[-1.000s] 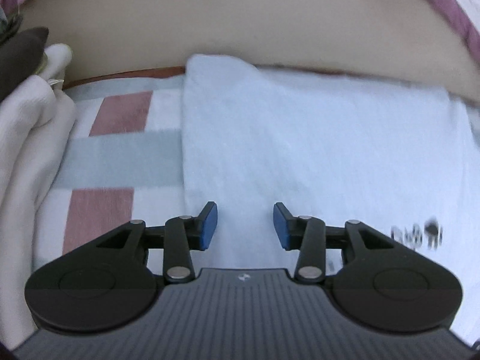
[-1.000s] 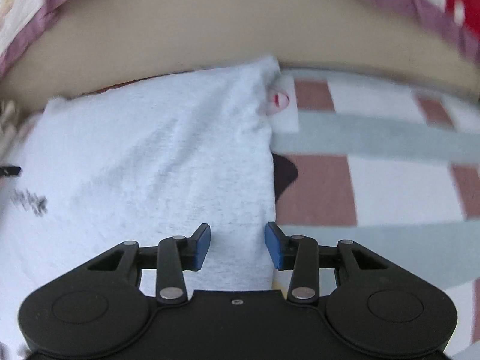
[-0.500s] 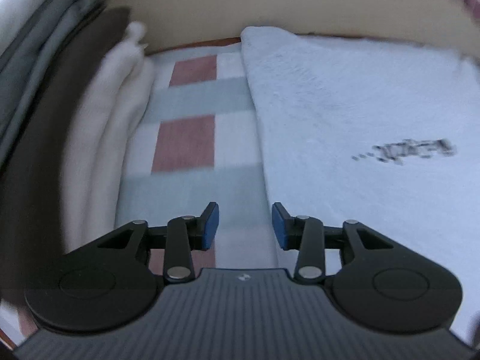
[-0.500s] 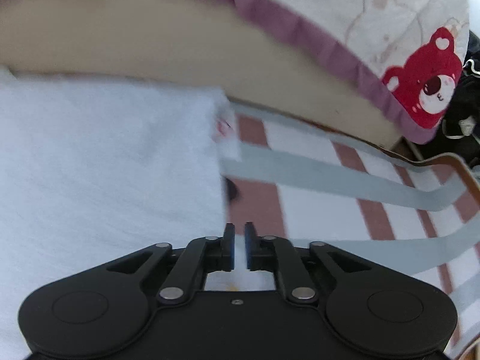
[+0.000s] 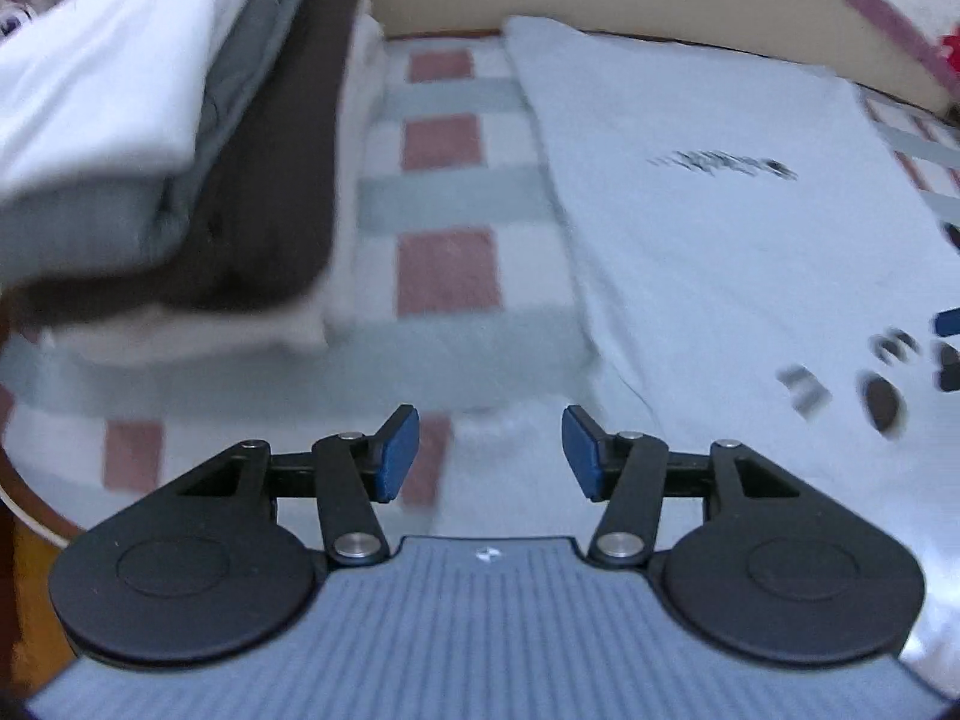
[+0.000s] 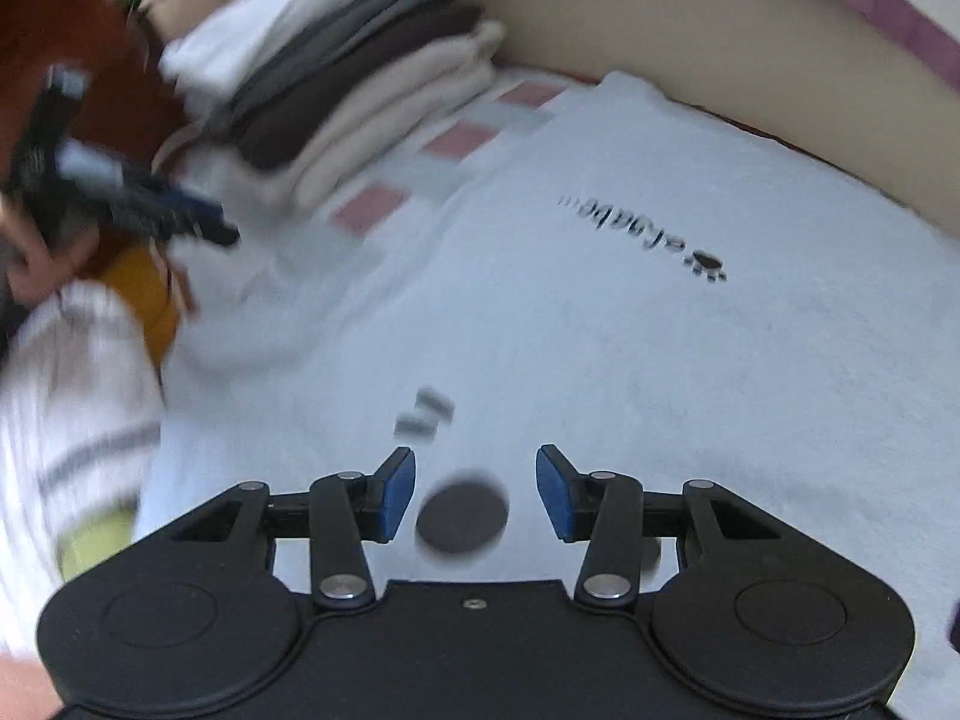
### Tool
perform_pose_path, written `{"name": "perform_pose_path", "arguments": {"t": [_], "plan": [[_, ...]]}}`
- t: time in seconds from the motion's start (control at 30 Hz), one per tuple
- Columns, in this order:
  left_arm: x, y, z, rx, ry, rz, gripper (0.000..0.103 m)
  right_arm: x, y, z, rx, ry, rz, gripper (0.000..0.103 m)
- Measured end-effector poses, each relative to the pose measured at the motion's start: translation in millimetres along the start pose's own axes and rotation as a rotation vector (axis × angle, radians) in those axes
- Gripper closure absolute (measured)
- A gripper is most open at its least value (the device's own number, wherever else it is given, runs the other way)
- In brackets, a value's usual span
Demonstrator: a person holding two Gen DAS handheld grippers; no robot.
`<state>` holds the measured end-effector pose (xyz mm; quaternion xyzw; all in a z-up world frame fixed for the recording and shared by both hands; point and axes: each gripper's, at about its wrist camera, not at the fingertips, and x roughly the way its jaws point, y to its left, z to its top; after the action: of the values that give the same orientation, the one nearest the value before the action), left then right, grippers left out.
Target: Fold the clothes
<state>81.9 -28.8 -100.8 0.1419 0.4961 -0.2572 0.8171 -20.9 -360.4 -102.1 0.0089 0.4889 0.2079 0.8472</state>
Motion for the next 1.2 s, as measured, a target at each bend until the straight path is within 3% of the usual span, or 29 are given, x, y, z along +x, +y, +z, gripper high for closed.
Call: {"name": "perform_pose_path", "arguments": {"t": [0.07, 0.13, 0.27, 0.47, 0.57, 0.77, 1.0, 1.1, 1.2], "plan": [[-10, -12, -15, 0.071, -0.023, -0.026, 0.046, -12, 7, -18, -0.004, 0.019, -0.030, 0.053], [-14, -22, -27, 0.100, -0.026, -0.042, 0.041, -30, 4, -34, 0.070, 0.016, -0.048, 0.053], [-22, -47, -46, 0.141, -0.012, -0.120, 0.039, -62, -3, -66, 0.176, 0.020, -0.078, 0.052], [-30, -88, -81, 0.288, 0.018, -0.220, 0.029, -127, 0, -128, 0.209, -0.004, -0.259, 0.052], [-32, -106, -97, 0.372, 0.029, -0.218, 0.029, -155, -7, -165, 0.266, -0.011, -0.341, 0.052], [-17, -133, -105, 0.426, 0.060, -0.184, 0.028, -157, -19, -206, 0.441, 0.028, -0.253, 0.050], [0, -159, -114, 0.520, 0.054, -0.028, 0.024, -114, -43, -222, 0.665, 0.035, -0.003, 0.047], [1, -165, -118, 0.563, 0.025, -0.008, 0.025, -99, -52, -228, 0.832, -0.034, 0.085, 0.047], [1, -168, -115, 0.553, 0.018, -0.007, 0.042, -97, -60, -236, 0.970, -0.127, 0.168, 0.047]]}}
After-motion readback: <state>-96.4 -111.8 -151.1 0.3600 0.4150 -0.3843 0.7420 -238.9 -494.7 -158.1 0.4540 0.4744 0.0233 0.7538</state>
